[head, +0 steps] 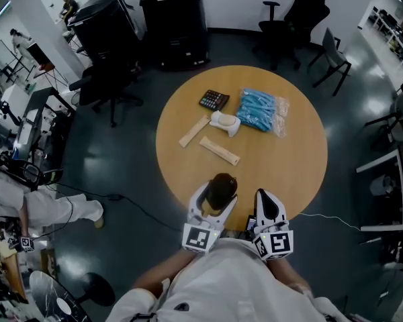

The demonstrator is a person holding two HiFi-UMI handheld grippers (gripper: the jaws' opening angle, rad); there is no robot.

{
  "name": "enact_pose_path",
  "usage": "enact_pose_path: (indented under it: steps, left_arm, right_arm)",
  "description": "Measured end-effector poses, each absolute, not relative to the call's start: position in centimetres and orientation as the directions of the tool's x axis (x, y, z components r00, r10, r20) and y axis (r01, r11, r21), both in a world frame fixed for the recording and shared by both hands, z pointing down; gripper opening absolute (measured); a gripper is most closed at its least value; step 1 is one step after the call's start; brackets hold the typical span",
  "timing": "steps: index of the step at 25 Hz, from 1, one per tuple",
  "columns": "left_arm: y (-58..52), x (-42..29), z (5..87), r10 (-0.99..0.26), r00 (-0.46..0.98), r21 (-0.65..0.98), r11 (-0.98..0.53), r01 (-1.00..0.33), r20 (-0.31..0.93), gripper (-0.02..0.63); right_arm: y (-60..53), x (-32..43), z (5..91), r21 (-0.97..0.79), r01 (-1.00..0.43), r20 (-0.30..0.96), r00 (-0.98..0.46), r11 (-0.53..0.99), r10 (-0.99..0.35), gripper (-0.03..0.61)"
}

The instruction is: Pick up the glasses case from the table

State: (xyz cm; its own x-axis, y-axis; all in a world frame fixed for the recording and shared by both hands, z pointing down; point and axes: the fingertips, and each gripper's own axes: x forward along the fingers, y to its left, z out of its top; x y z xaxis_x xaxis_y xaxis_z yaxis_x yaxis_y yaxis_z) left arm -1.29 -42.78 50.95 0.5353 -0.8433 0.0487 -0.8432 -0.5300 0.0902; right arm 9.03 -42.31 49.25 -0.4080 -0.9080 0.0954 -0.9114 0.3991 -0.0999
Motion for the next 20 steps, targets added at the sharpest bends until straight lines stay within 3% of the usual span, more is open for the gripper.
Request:
enact_pose_path:
  steps: [13,20]
  left_arm:
    - [-43.4,-1.8,50.9,-0.846,0.529,0.125,-0.519,-0.846,0.065,0.331]
    - [-42.9,-1.8,52.2,-0.832,0.552,0.038,-0.550,-0.834,0.065,0.331]
  right_arm:
    - [-42.6,9.0,48.9,-0.091,-0.917,0.094,-0.396,0.388,-0.914,0.015]
    - [-42.2,9.5,48.8,-0.090,-0.923,0.087,-0.381,0.374,-0.920,0.015]
